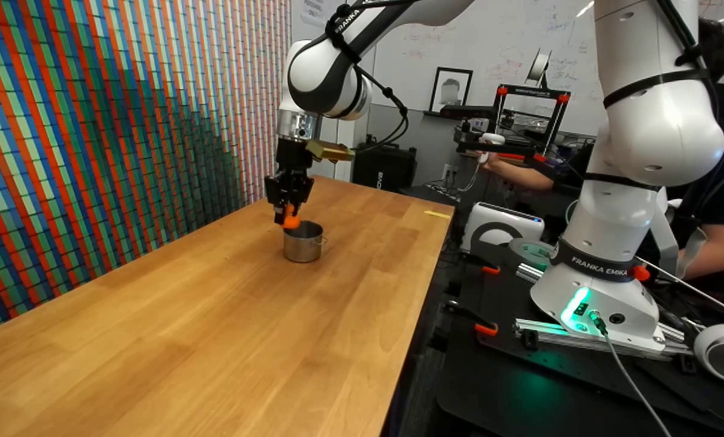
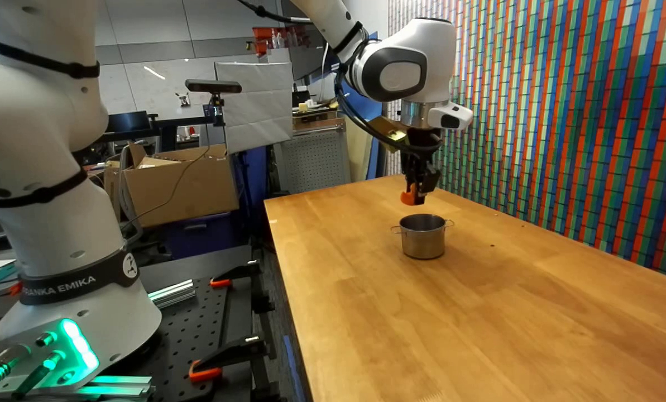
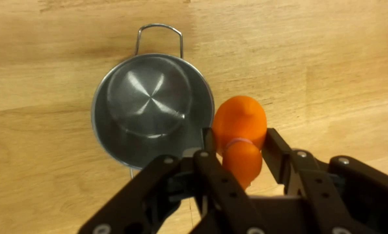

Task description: Place the orange rubber duck in the pot

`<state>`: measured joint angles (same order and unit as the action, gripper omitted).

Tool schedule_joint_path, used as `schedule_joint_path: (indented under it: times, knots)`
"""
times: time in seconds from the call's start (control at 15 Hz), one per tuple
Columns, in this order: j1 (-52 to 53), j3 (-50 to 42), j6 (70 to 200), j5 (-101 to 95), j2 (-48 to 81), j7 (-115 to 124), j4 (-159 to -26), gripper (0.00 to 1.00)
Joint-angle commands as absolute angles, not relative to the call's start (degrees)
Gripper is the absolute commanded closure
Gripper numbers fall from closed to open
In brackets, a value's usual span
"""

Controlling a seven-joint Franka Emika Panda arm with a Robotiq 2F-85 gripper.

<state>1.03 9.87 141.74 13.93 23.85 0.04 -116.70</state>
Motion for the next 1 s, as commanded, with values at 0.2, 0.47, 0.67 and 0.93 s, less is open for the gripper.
schedule_joint_path:
  times: [0.2, 0.47, 0.67, 0.93]
  knots:
    - [2.19, 6.99, 142.01, 11.23, 22.55, 0.59, -117.83, 0.8]
    - [1.94, 6.02, 141.17, 10.49, 22.73, 0.79, -117.59, 0.26]
    - [1.86, 5.31, 140.37, 9.86, 22.28, 0.88, -116.45, 0.03]
    - [1.96, 4.14, 138.17, 7.33, 19.92, 0.99, -114.36, 0.0]
